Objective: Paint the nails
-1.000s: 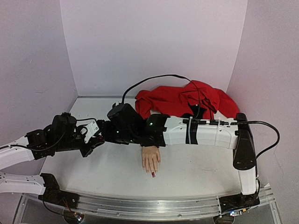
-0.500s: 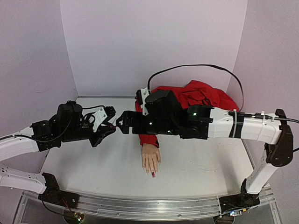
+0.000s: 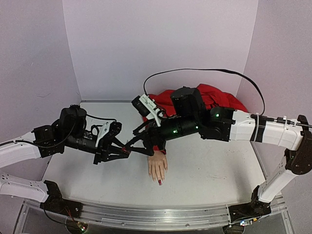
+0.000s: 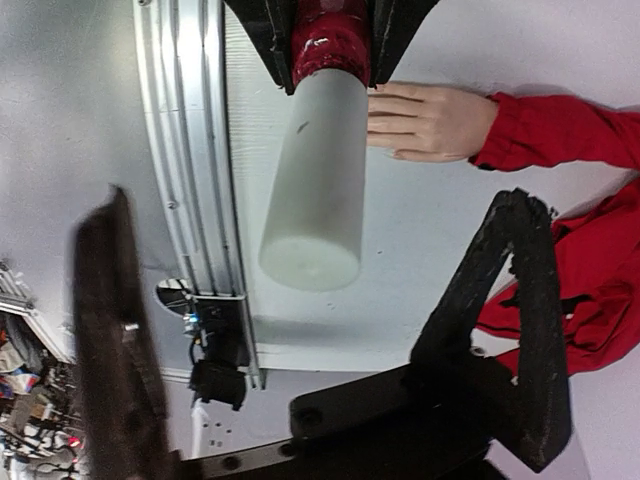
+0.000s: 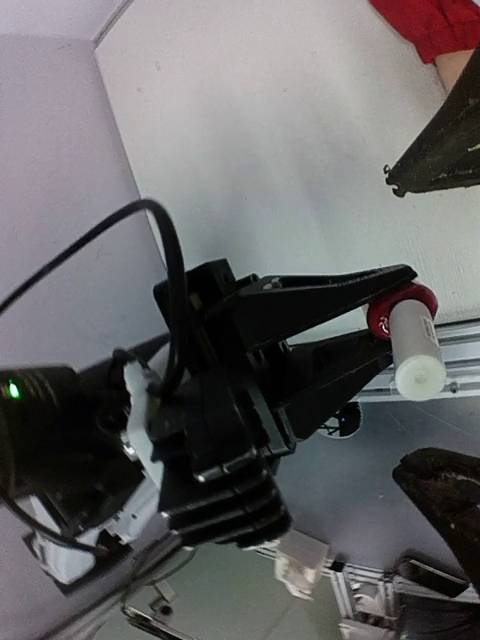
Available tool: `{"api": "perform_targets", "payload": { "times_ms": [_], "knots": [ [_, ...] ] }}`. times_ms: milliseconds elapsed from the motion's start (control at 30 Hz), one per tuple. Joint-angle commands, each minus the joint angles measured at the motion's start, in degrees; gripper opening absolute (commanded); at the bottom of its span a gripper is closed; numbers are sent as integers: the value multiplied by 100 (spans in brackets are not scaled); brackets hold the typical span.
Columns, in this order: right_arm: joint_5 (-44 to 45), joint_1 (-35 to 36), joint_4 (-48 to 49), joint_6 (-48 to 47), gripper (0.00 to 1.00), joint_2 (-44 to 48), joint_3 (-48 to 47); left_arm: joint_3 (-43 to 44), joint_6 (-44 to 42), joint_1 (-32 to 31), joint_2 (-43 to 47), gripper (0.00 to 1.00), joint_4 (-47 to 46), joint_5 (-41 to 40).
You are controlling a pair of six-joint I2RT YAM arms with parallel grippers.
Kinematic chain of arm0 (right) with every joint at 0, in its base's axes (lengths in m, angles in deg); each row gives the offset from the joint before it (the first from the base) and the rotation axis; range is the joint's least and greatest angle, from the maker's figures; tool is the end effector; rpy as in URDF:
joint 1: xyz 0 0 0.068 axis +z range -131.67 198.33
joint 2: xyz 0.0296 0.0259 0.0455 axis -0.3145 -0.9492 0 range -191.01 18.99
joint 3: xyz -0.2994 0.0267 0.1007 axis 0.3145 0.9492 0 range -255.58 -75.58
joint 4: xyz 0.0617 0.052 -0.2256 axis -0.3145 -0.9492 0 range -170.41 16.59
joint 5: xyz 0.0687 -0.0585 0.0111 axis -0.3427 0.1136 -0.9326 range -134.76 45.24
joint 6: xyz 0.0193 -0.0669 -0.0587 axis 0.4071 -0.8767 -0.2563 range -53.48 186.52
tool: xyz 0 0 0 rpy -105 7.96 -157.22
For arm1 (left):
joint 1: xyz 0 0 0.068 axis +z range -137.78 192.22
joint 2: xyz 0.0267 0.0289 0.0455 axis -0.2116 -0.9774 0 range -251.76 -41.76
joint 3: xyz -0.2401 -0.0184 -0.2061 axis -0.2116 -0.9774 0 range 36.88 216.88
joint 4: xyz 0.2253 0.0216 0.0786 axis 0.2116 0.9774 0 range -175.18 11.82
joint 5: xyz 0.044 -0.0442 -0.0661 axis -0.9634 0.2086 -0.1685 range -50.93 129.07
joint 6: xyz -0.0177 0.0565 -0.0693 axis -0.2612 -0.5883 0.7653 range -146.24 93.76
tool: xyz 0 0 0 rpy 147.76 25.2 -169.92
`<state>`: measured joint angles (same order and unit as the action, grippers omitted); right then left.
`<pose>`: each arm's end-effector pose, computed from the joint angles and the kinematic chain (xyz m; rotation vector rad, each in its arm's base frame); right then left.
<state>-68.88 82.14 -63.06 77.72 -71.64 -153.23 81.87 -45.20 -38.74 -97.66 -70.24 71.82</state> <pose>0.1472 0.3745 0.4249 -1.0977 1.4134 1.3169 0.0940 -0.1860 0.3244 1.4726 1.4525 -0.9259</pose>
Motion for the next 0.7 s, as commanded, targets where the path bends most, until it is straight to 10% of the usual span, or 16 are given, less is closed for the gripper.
{"api": "perform_targets", "payload": {
  "times_ms": [0, 667],
  "knots": [
    [-1440, -218, 326, -562, 76, 105, -38, 357, 101, 5, -84, 0, -194, 1281],
    [-2416, -160, 989, -80, 31, -547, -291, 456, 238, 27, -178, 0, -188, 1585]
  ]
}}
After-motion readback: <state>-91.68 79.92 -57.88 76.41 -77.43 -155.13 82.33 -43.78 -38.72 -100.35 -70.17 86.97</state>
